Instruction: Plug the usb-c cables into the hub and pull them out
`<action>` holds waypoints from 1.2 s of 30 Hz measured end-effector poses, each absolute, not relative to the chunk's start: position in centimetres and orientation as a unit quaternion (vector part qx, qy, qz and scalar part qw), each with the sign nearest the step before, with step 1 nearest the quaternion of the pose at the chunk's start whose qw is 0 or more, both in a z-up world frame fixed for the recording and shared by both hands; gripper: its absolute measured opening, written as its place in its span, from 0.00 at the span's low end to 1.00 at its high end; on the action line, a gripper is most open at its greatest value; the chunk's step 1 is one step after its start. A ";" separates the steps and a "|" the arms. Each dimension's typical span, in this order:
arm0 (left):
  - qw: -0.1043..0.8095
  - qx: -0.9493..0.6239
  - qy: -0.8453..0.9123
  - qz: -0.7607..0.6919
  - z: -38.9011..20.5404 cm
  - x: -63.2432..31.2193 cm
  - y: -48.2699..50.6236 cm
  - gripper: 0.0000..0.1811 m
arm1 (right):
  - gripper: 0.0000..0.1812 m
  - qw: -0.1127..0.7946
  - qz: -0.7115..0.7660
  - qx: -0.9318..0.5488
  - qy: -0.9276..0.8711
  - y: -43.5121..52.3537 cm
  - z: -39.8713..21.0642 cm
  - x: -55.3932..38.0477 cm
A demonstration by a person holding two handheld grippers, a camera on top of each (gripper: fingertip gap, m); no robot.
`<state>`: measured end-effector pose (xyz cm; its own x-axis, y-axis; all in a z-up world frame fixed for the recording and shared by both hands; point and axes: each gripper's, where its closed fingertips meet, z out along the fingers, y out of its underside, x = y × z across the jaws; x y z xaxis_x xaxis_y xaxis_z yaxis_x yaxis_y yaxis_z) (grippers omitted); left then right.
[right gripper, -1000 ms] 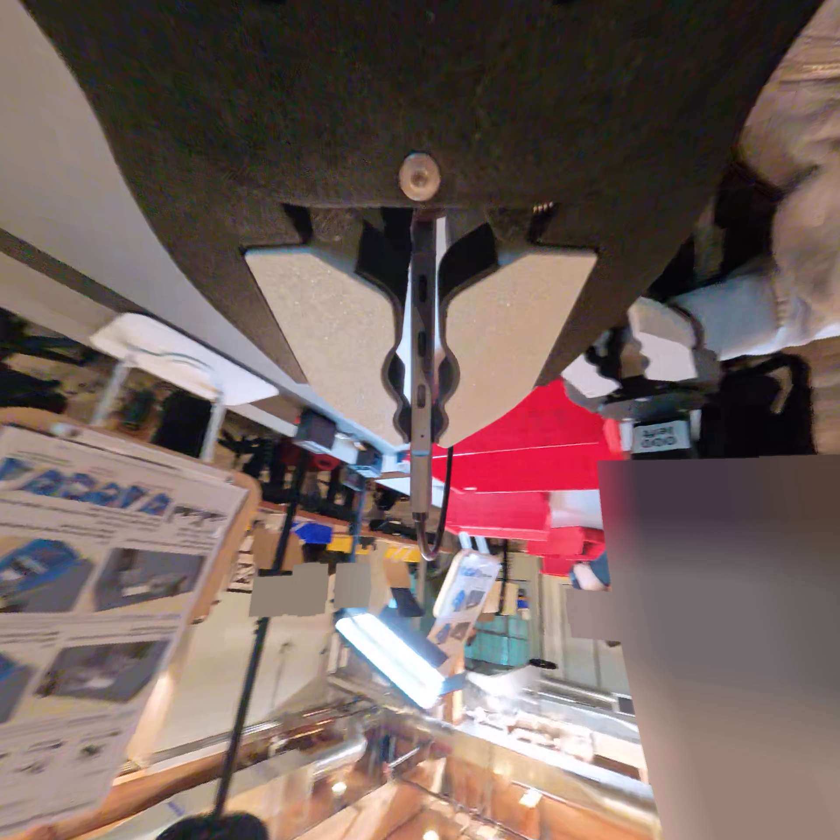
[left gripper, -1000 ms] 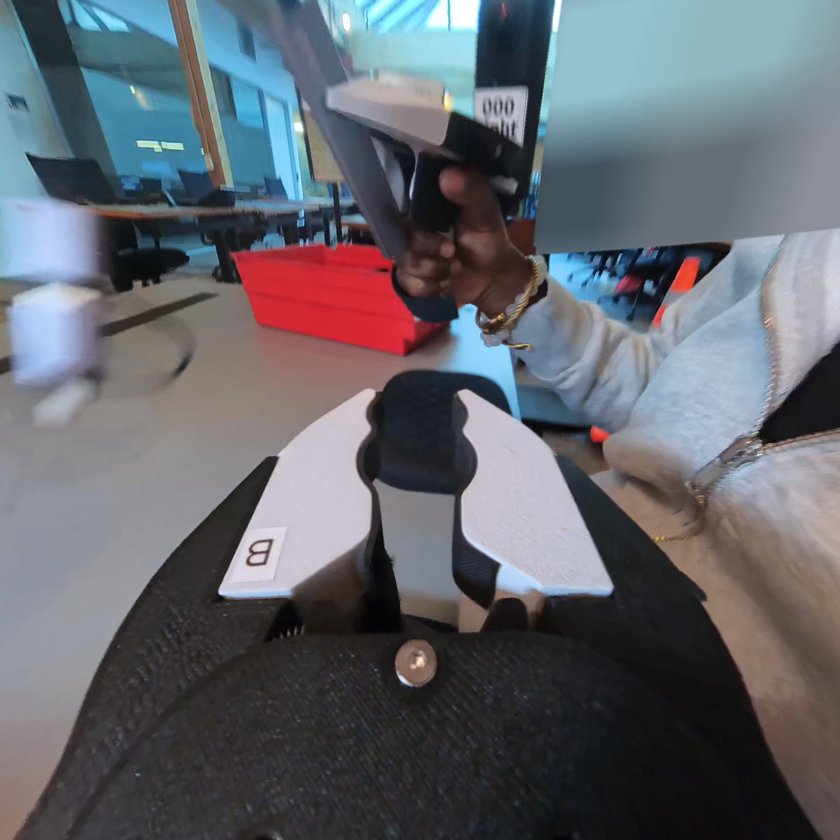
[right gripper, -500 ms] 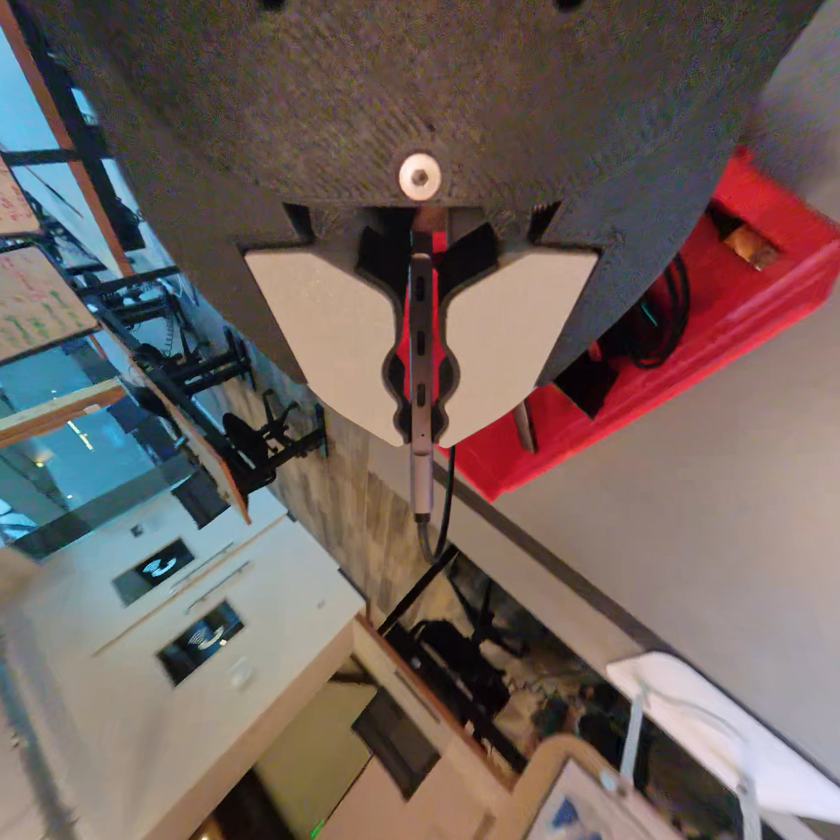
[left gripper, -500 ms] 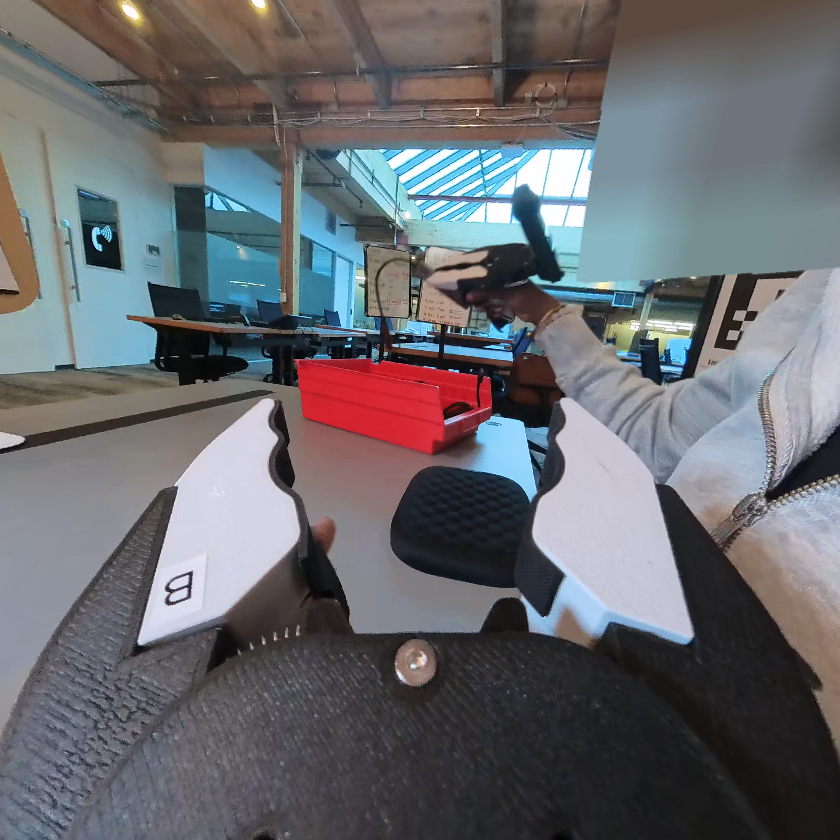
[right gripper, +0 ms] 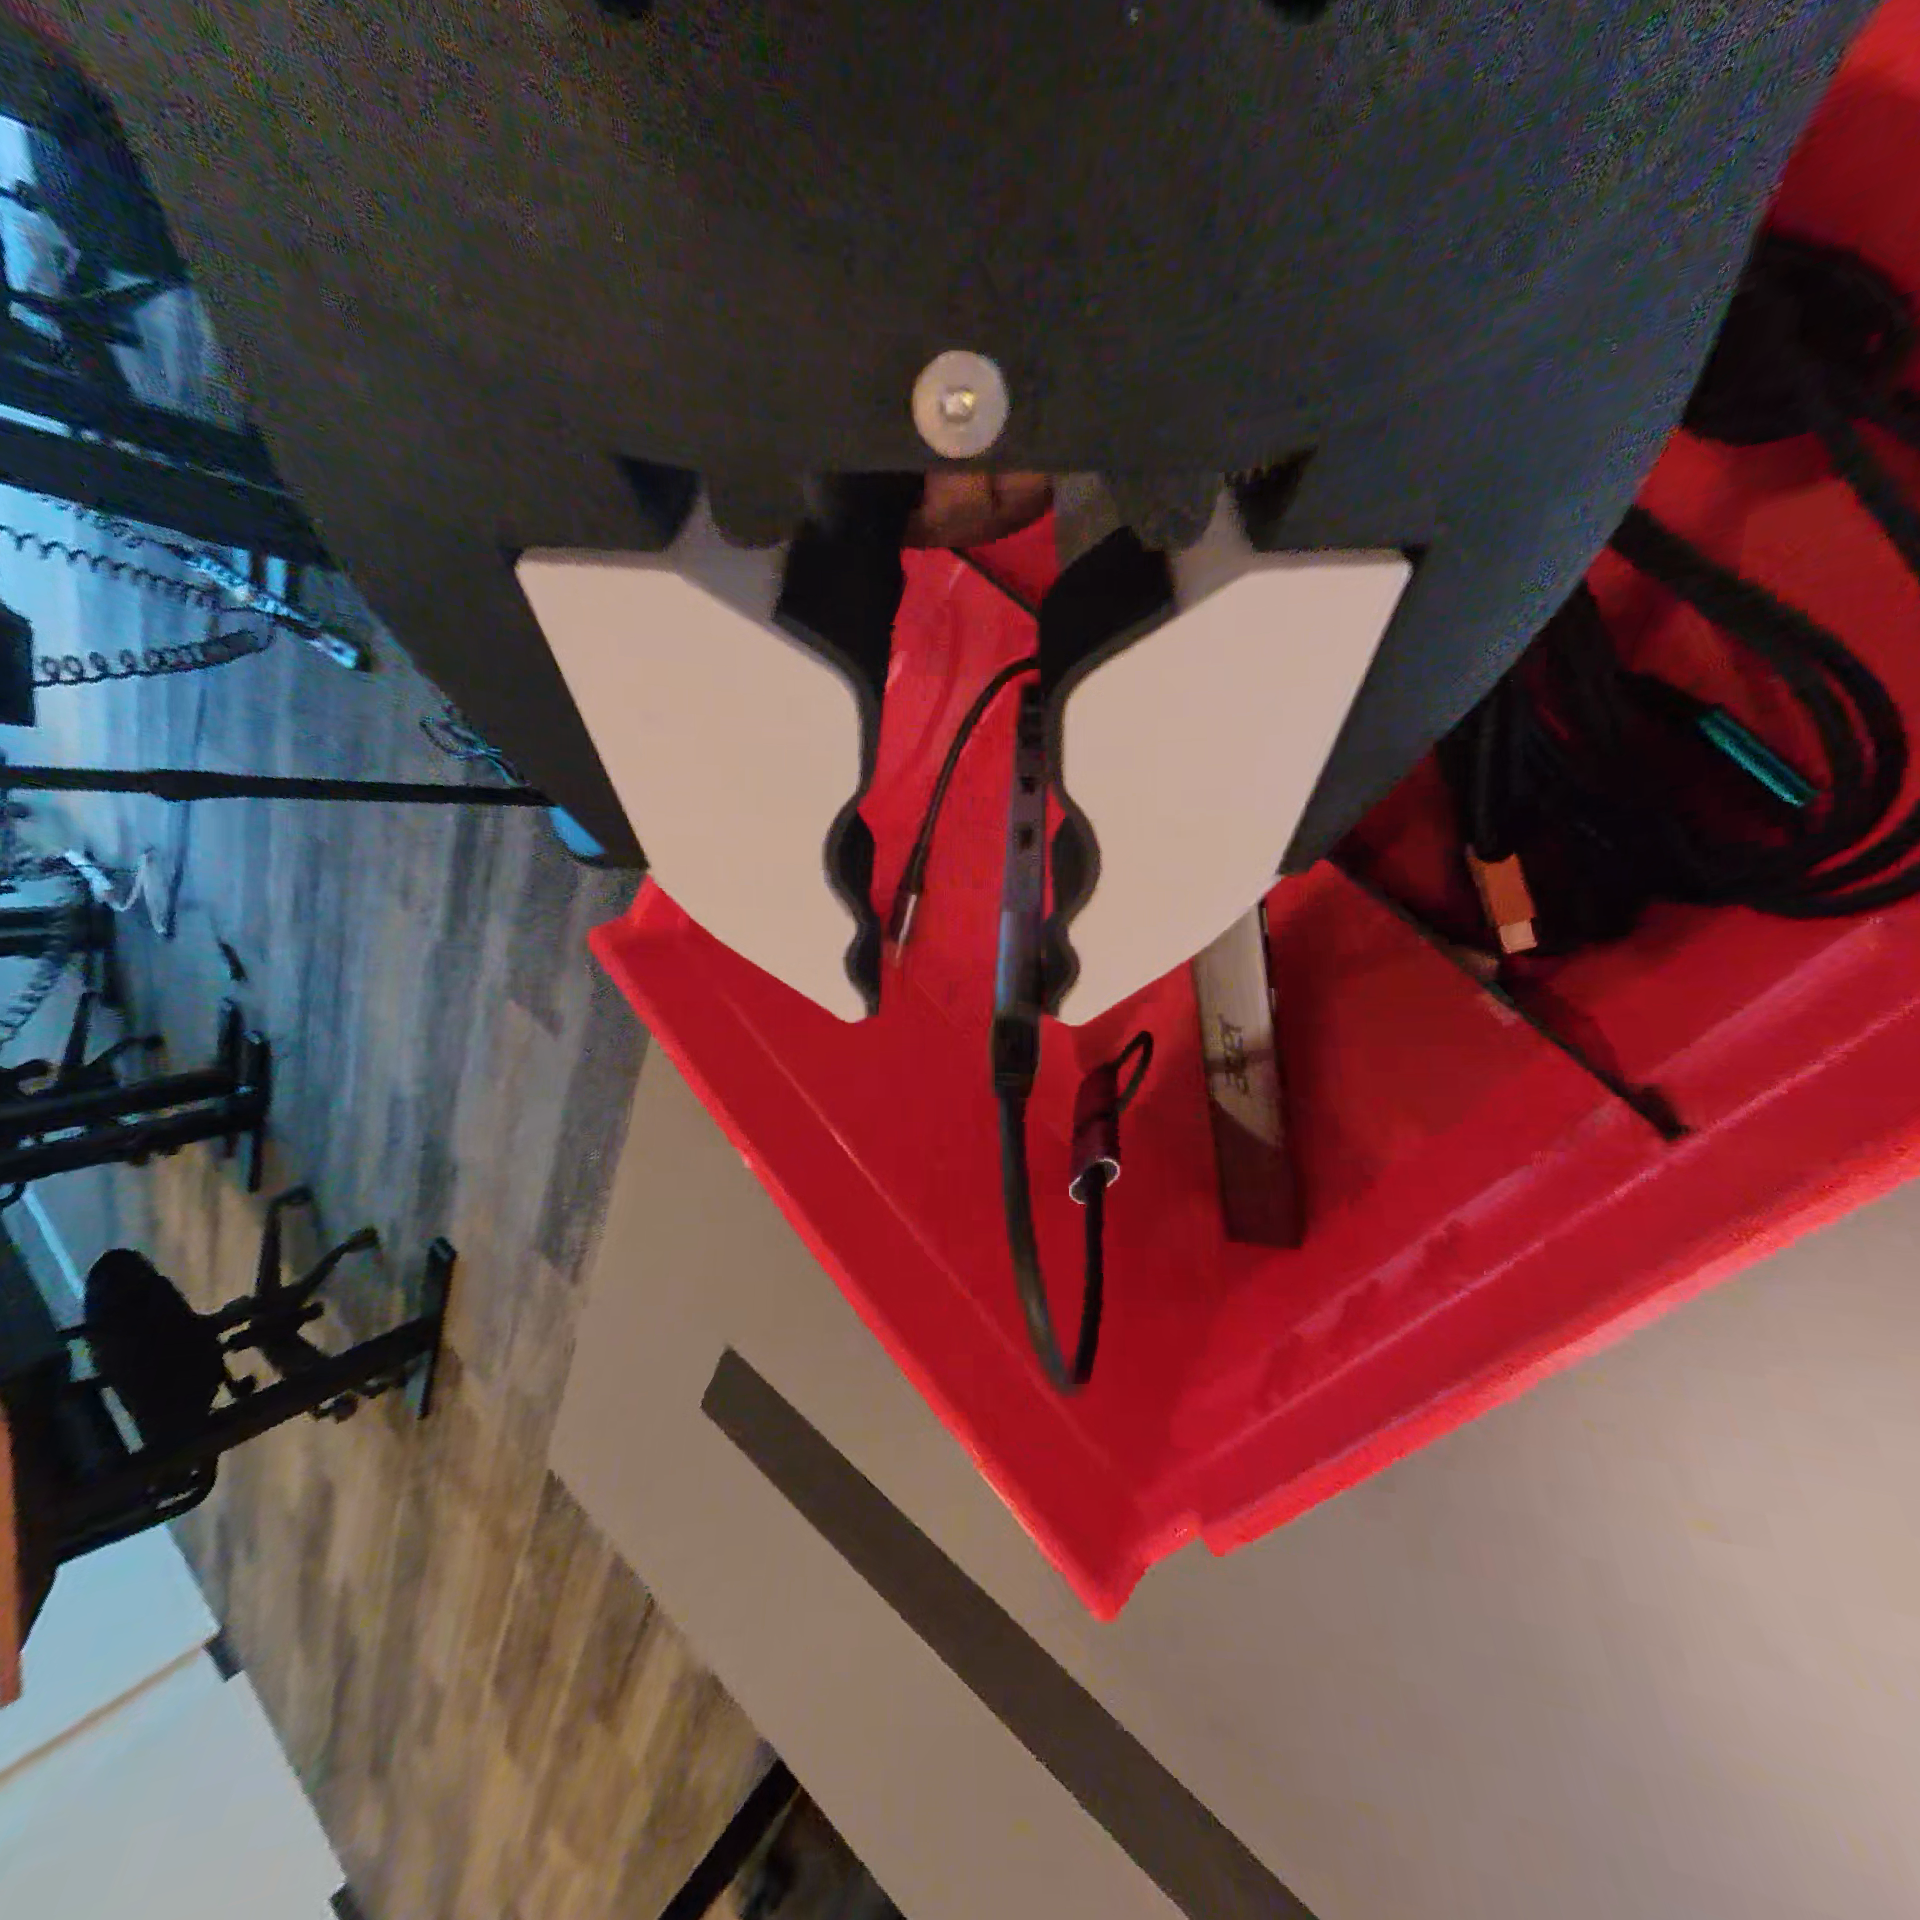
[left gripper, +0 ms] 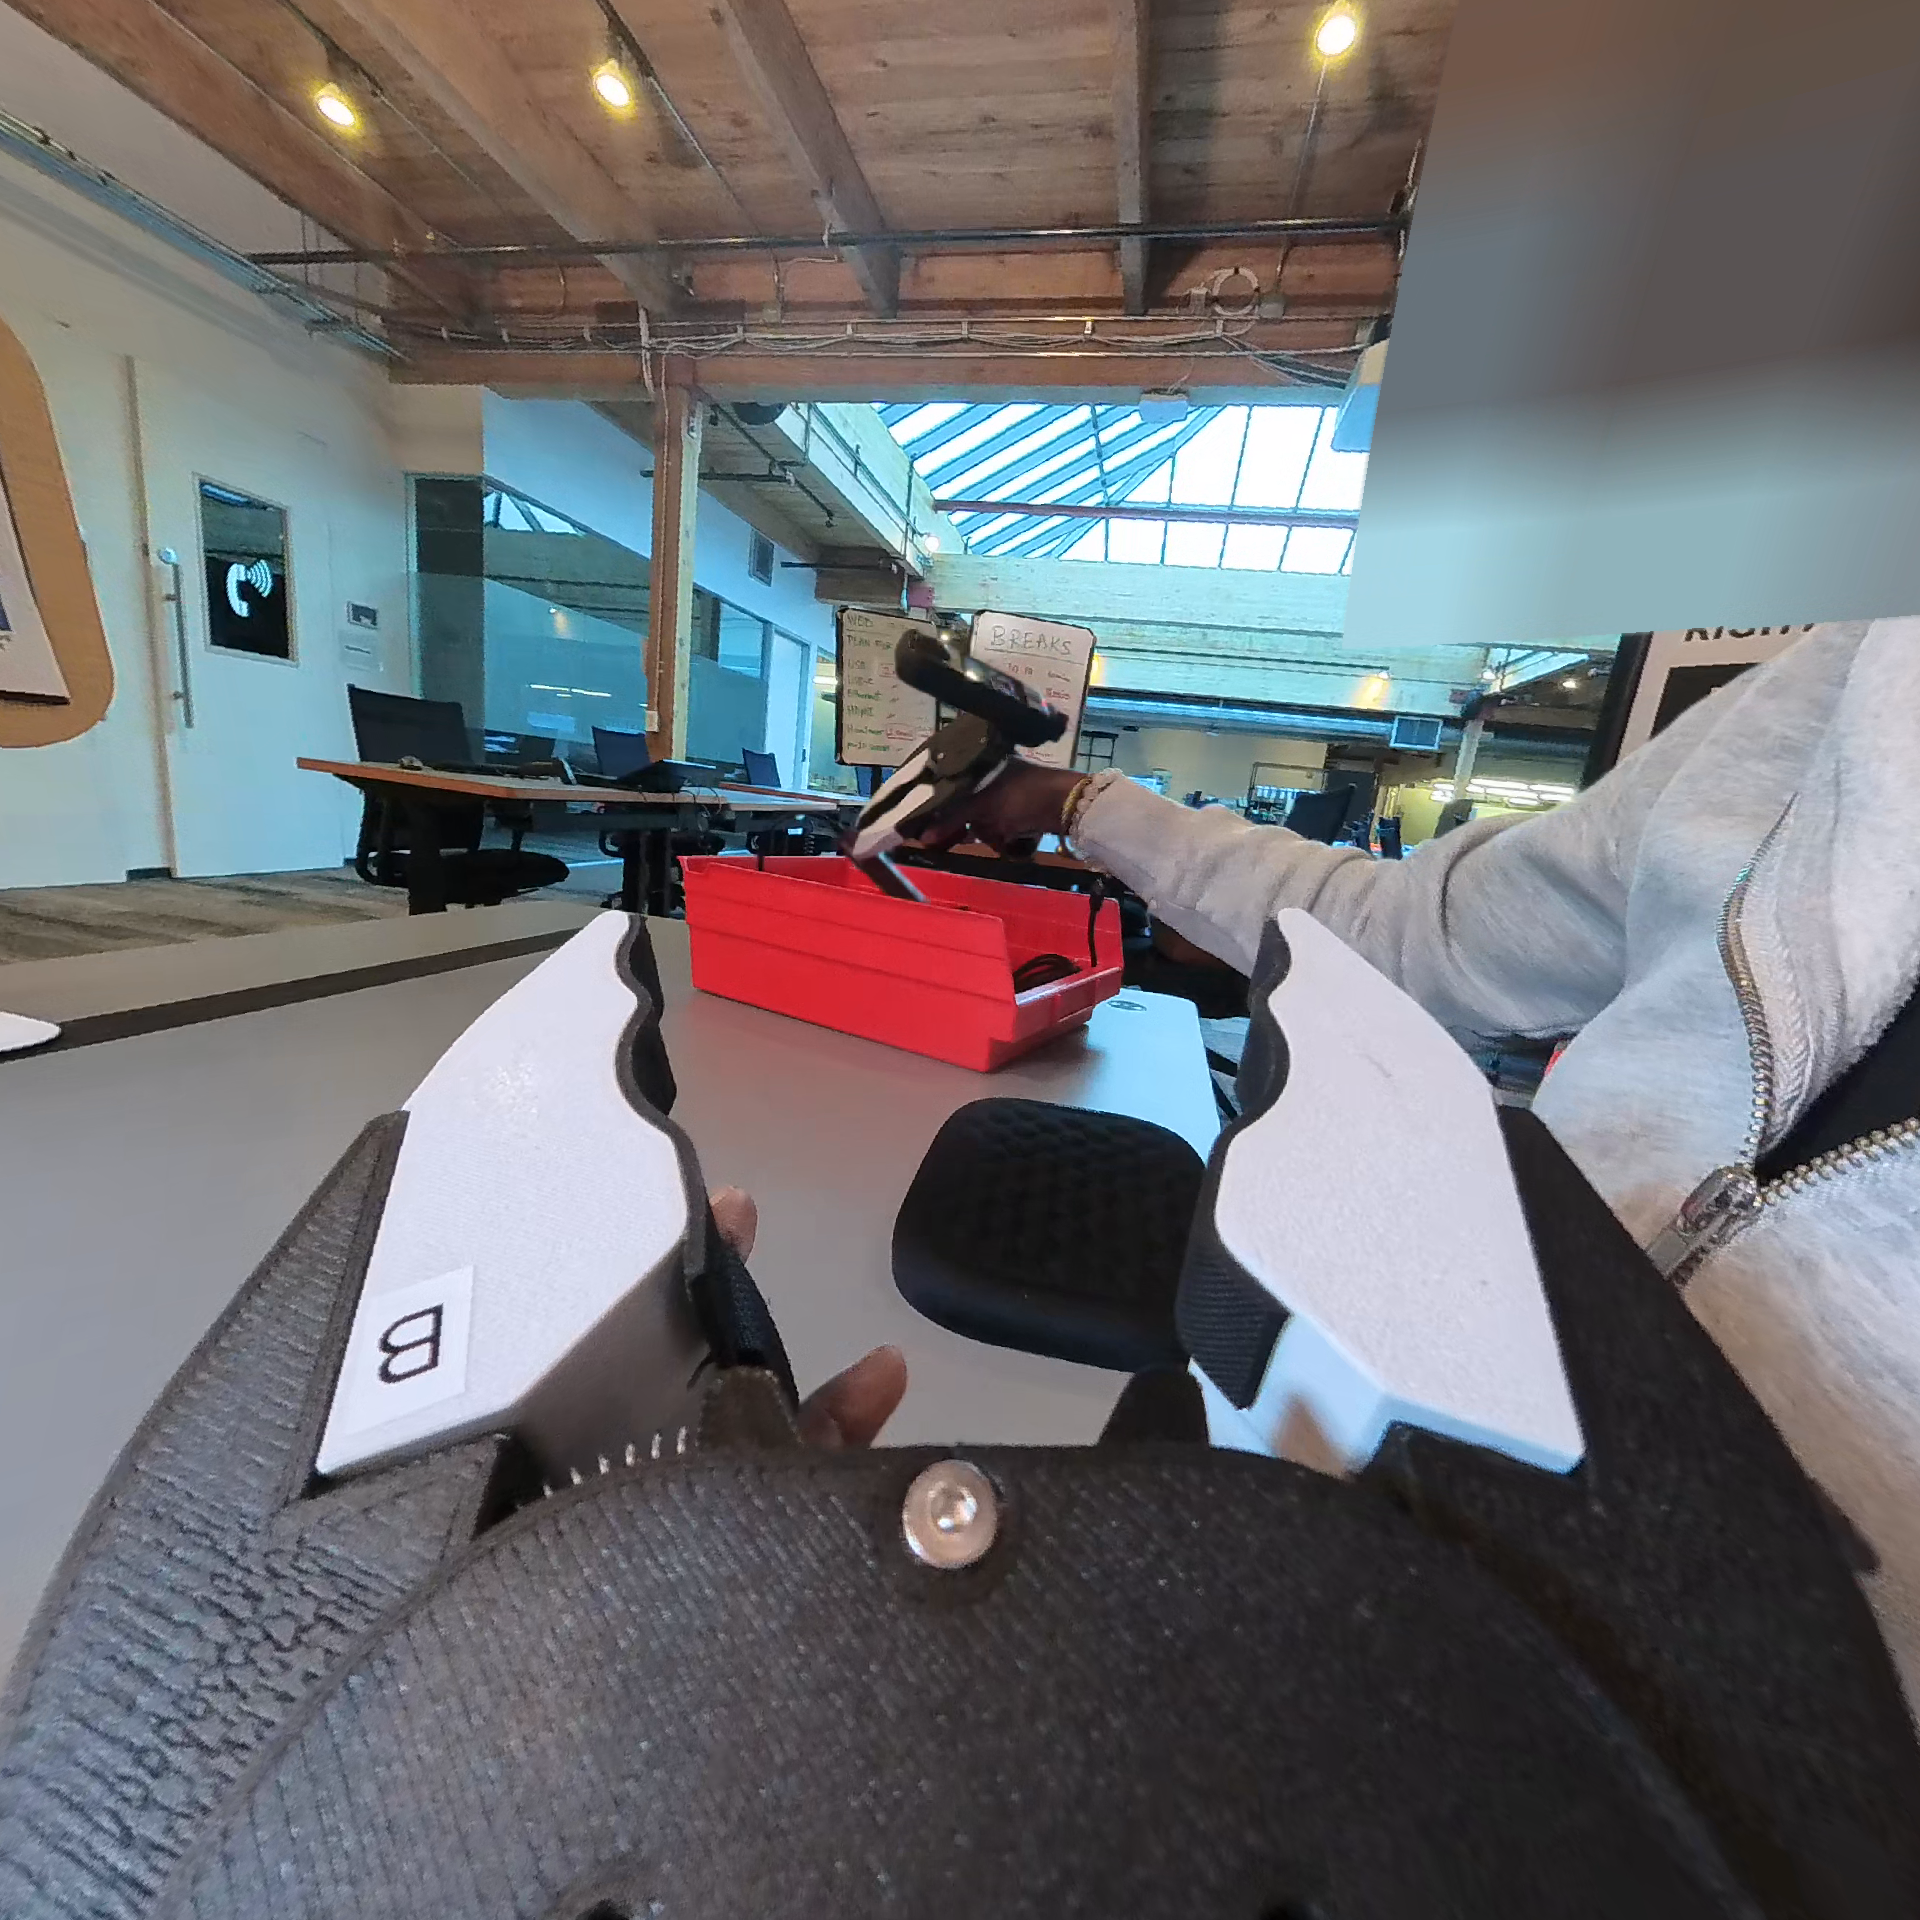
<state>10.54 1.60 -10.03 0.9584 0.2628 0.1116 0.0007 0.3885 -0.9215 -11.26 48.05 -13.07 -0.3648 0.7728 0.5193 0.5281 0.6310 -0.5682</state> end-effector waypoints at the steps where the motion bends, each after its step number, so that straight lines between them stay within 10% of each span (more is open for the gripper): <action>1: 0.824 -0.547 -0.121 0.080 -10.0 10.5 1.6 0.59 | 0.22 0.393 0.165 -0.410 -0.807 48.0 -13.0 -11.4; 8: 0.825 -0.547 -0.122 0.078 -10.0 10.5 1.6 0.58 | 0.38 0.418 0.332 -0.468 -0.704 43.2 -7.0 -8.3; 20: 0.826 -0.545 -0.118 0.080 -10.0 10.6 1.5 0.56 | 0.26 0.277 0.205 -0.535 -0.772 33.2 -18.4 1.6; 23: 0.827 -0.544 -0.118 0.079 -9.9 10.6 1.5 0.55 | 0.10 0.384 0.147 -0.511 -0.755 33.7 -18.7 -0.4; 36: 0.836 -0.535 -0.087 0.084 -9.4 11.7 1.4 0.53 | 0.13 0.432 0.194 -0.464 -0.749 21.8 -18.5 -4.0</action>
<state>11.71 1.40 -9.42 0.9709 0.2329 0.0551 -0.0475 0.4131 -0.9094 -3.98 21.84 -18.47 -0.1966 0.8617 0.4679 0.5269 0.4953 -0.6907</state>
